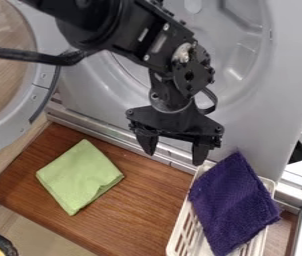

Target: Put the purple cloth to the washing machine

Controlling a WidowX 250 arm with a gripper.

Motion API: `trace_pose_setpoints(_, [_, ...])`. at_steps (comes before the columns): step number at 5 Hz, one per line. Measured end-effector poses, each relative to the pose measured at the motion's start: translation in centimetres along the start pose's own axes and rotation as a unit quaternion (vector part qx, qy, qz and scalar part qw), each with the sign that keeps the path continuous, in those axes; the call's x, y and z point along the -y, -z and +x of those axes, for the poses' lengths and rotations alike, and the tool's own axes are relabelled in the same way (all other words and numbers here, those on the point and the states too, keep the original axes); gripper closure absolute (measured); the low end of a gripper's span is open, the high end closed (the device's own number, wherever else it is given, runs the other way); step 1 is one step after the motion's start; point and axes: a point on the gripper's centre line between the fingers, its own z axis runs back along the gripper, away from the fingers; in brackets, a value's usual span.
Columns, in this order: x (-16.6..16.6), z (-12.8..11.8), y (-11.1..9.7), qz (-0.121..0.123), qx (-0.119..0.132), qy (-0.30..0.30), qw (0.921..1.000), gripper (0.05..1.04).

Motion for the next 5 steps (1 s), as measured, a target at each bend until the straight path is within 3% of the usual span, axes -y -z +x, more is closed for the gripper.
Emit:
trace_pose_setpoints(1, [0.0, -0.3, 0.5, 0.002, -0.01, -0.002, 0.9999, 0.082])
trace_pose_setpoints(3, [5.1, -0.2, 2.6, -0.065, 0.007, 0.048, 0.9967, 0.082])
trace_pose_setpoints(5, [7.9, -0.1, 4.6, -0.107, 0.018, 0.08, 0.9909, 0.082])
